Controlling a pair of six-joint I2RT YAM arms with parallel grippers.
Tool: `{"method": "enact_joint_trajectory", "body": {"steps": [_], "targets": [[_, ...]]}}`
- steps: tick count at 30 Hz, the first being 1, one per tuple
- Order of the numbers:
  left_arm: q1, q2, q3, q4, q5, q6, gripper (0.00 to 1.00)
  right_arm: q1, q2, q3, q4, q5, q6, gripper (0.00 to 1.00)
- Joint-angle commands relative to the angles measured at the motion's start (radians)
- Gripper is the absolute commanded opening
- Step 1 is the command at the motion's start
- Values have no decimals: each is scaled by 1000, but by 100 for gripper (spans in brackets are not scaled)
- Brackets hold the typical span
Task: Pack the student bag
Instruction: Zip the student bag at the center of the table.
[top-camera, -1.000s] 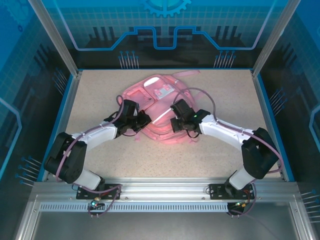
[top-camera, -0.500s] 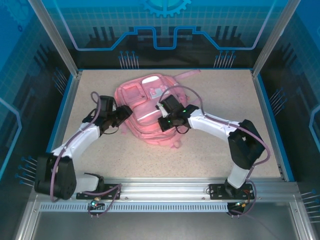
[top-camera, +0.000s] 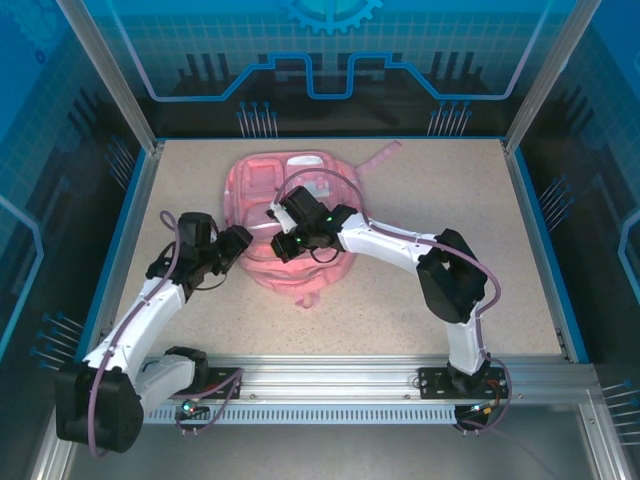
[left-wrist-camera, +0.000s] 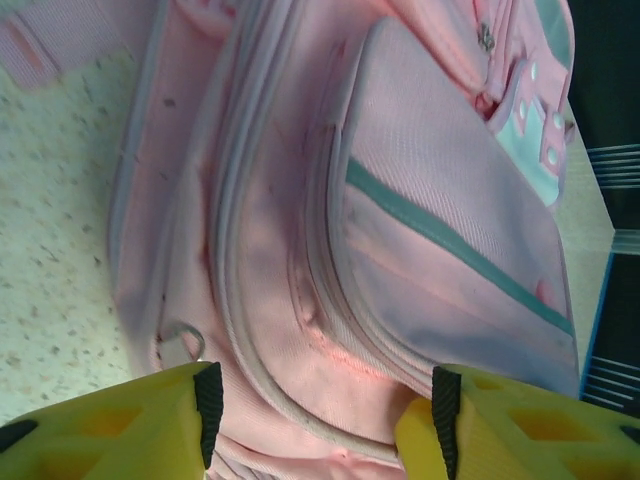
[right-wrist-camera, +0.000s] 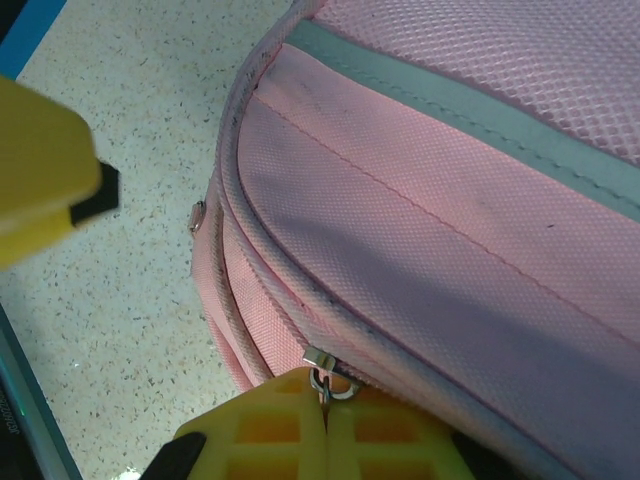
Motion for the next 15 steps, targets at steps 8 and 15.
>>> {"method": "enact_joint_trajectory", "body": {"steps": [8, 15], "targets": [[2, 135, 5, 244, 156, -111, 50, 19, -12, 16, 37, -41, 12, 0], [-14, 224, 0, 273, 125, -122, 38, 19, -21, 12, 25, -13, 15, 0]]}}
